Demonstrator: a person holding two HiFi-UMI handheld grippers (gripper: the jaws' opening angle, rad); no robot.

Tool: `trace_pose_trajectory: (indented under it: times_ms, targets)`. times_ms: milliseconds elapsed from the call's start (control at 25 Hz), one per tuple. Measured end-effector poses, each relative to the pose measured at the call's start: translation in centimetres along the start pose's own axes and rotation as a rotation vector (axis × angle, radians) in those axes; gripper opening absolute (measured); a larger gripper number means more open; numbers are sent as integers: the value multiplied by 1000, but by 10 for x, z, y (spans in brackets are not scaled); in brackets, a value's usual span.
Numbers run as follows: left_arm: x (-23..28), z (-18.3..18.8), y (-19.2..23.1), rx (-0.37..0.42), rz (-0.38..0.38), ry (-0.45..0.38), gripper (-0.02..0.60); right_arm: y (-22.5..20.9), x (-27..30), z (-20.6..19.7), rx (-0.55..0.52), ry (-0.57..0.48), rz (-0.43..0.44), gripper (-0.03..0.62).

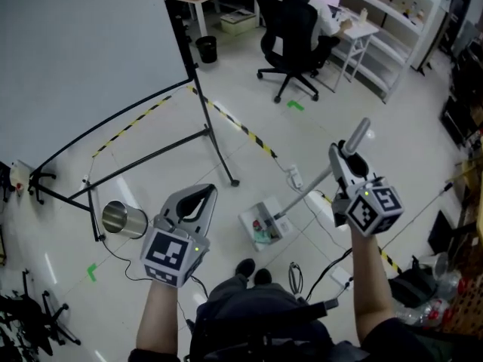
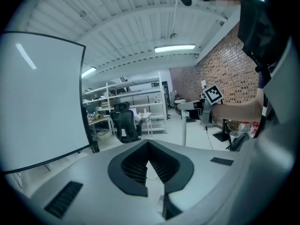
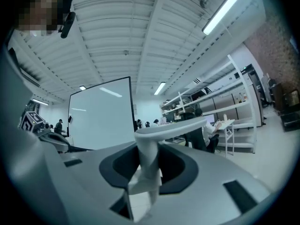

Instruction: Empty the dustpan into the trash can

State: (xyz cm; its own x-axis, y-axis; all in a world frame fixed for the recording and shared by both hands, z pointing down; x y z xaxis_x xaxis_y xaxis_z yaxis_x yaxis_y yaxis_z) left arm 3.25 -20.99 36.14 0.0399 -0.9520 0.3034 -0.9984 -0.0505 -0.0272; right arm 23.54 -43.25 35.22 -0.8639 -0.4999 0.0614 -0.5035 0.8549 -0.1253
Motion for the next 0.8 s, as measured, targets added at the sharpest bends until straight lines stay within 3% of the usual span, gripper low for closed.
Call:
trace_pose_trajectory:
  times_ms: [520, 800]
  targets:
    - [-89, -34, -16, -57, 235, 41, -3, 44, 14, -10, -45, 29, 163, 117]
    - [-128, -31, -1, -60, 341, 39, -2, 75, 30, -7, -61, 31, 260, 117]
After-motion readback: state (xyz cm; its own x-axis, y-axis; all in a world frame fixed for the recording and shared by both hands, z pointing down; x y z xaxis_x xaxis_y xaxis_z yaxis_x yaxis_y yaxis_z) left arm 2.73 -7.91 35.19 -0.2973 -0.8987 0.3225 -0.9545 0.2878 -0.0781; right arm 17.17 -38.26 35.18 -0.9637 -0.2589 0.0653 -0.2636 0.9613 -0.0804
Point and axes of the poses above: the fingertips, and each gripper's own axes: x forward along the fingers, y to its left, z out of its top, the point moved 3 cm from there along -x, backward along the fingers, and after that the axes turned 4 degrees about -x, right-handed, at the moved point
